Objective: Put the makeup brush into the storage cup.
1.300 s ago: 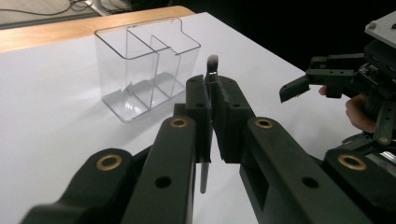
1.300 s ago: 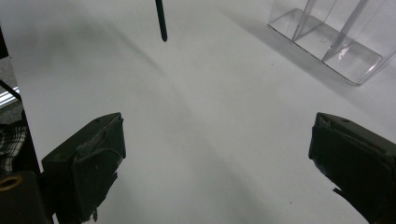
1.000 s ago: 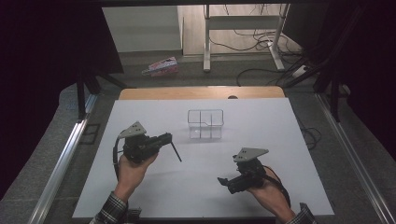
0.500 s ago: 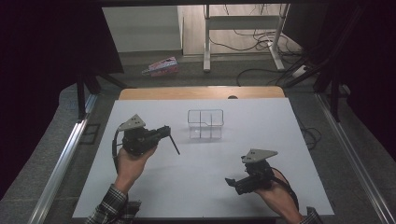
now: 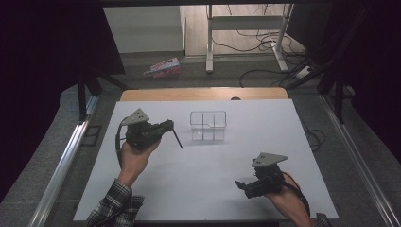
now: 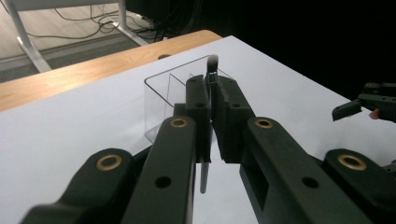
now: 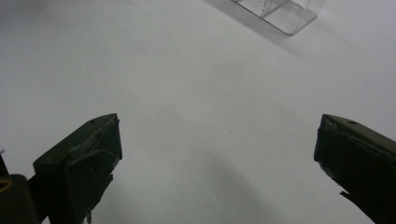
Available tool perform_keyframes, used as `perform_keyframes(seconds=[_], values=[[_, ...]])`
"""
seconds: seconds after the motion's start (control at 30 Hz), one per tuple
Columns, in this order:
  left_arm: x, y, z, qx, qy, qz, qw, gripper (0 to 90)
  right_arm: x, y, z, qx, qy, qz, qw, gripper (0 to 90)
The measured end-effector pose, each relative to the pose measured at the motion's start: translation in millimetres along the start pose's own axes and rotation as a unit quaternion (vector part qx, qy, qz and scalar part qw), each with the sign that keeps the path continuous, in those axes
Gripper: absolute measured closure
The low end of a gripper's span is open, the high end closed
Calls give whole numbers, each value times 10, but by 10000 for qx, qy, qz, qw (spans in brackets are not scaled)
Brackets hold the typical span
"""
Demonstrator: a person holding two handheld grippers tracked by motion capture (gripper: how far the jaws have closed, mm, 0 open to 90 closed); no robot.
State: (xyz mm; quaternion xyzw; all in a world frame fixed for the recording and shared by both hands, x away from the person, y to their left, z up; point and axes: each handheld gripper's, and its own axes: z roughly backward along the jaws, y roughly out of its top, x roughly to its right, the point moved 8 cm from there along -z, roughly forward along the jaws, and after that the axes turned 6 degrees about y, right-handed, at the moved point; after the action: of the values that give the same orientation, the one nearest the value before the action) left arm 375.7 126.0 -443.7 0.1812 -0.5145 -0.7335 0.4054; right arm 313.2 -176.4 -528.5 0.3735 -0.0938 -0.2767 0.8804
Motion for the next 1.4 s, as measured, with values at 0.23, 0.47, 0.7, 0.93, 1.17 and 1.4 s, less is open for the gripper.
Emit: perform_keyframes(seconds=[0.23, 0.47, 0.7, 0.93, 1.17, 1.4], values=[[-67, 77, -20, 108, 30, 17, 9999, 855, 51, -85, 55, -70, -129, 3, 9999, 0], [-102, 167, -54, 187, 43, 25, 9998, 855, 95, -161, 107, -118, -337, -24, 9994, 0], [-123, 278, -85, 261, 113, -37, 9996, 855, 137, -237, 171, -128, -434, -122, 9989, 0], [-144, 380, -103, 351, 149, -76, 9992, 855, 151, -308, 222, -153, -471, -190, 9986, 0], [-159, 469, -147, 455, 87, -21, 9989, 855, 160, -364, 275, -157, -491, -249, 9984, 0], [-150, 545, -208, 468, 144, -104, 9987, 856, 174, -415, 331, -146, -523, -309, 9980, 0]])
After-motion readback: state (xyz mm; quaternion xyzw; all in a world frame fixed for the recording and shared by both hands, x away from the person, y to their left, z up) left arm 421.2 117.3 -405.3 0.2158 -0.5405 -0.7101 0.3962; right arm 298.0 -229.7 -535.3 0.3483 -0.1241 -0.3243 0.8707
